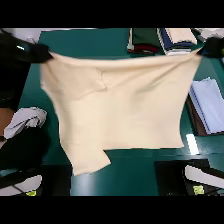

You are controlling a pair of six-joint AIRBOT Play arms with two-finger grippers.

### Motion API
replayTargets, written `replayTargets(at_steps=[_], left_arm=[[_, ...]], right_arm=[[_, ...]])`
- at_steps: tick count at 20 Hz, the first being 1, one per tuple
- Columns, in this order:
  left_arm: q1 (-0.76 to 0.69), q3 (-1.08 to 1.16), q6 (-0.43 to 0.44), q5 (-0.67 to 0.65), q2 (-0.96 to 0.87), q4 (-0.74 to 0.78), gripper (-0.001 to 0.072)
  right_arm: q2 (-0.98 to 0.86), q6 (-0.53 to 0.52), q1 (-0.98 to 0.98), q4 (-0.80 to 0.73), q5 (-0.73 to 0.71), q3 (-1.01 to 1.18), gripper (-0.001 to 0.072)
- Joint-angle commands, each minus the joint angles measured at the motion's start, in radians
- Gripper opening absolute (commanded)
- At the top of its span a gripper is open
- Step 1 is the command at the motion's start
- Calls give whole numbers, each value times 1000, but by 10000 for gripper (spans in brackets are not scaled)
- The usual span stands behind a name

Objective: Fold the shirts.

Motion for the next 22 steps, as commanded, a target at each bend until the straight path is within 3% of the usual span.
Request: replayTargets(at_steps=[1, 6, 9, 13, 22], left_arm=[[1, -40, 29, 60, -218, -12, 22], [1, -38, 56, 199, -296, -11, 21], [16, -29, 98, 85, -294, -10, 21], [25, -61, 105, -34, -298, -8, 22], [25, -292, 95, 15, -297, -15, 24]], right_arm=[[-185, -4, 1, 4, -78, -116, 18], [-382, -4, 5, 84, -137, 9, 18], [-393, -14, 5, 48, -115, 73, 18], [-321, -34, 5, -60, -94, -71, 18], [-230, -39, 6, -40, -205, -379, 22]])
